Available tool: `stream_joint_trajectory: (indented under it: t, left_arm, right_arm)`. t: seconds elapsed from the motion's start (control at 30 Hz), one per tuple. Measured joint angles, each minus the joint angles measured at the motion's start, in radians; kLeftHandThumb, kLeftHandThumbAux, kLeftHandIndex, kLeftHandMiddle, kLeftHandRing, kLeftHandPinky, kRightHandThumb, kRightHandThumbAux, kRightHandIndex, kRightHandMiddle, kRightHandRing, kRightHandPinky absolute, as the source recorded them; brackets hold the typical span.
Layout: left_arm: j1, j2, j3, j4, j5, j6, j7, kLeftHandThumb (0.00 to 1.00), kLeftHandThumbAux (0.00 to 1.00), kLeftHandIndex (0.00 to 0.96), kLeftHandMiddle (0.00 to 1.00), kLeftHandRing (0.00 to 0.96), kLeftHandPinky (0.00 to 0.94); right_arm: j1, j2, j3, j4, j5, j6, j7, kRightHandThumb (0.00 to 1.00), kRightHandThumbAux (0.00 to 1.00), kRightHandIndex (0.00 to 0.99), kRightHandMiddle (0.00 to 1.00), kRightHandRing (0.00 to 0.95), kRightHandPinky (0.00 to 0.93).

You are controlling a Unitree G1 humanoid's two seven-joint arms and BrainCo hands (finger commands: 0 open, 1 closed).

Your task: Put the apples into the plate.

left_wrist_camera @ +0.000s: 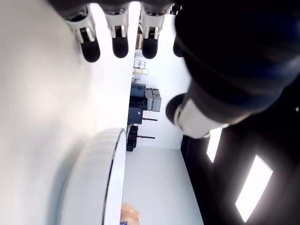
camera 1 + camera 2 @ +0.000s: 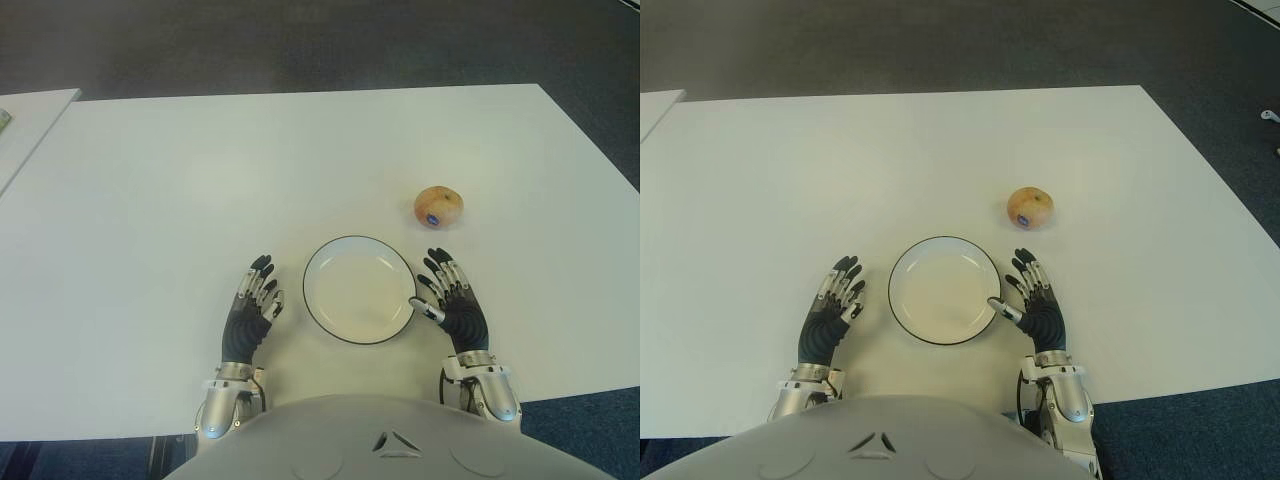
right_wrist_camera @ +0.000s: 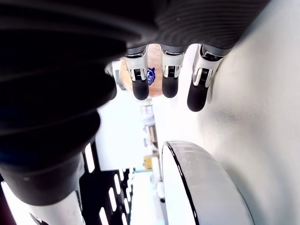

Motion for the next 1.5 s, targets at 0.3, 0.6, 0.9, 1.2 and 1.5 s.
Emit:
stream_joint_trajectory:
  t: [0.3, 0.6, 0.9, 1.2, 1.5]
  left_arm:
    - [-0.005, -0.007, -0.002, 0.002, 0.026, -0.012, 0.01, 0.059, 0.607, 0.0, 0.0, 0.0, 0.0]
    - [-0.011, -0.03, 0.001, 0.003, 0.098, -0.018, 0.082, 0.048, 0.448, 0.0, 0.0, 0.0, 0.0]
    - [-0.017, -0.051, 0.0, 0.017, 0.138, -0.027, 0.128, 0.053, 0.383, 0.0, 0.0, 0.0, 0.0]
    - [-0.048, -0.058, -0.002, 0.08, 0.161, -0.083, 0.147, 0.059, 0.371, 0.0, 0.0, 0.0, 0.0]
    - [-0.051, -0.057, -0.002, 0.106, 0.173, -0.134, 0.15, 0.063, 0.38, 0.0, 0.0, 0.0, 0.0]
  right_arm:
    - [-0.008, -0.047, -0.04, -0.078, -0.044, 0.049, -0.003, 0.06, 0.755, 0.0, 0.0, 0.0, 0.0]
    - [-0.088, -0.25, -0.211, -0.26, -0.354, 0.009, -0.08, 0.165, 0.537, 0.0, 0.0, 0.0, 0.0]
    - [-0.264, -0.531, -0.305, -0.264, -0.728, -0.023, -0.116, 0.172, 0.343, 0.0, 0.0, 0.0, 0.0]
    - [-0.634, -0.729, -0.177, -0.125, -0.991, 0.009, -0.057, 0.182, 0.249, 0.0, 0.0, 0.0, 0.0]
    - [-0.868, -0.699, 0.068, 0.22, -1.102, -0.009, -0.101, 0.217, 0.227, 0.0, 0.0, 0.0, 0.0]
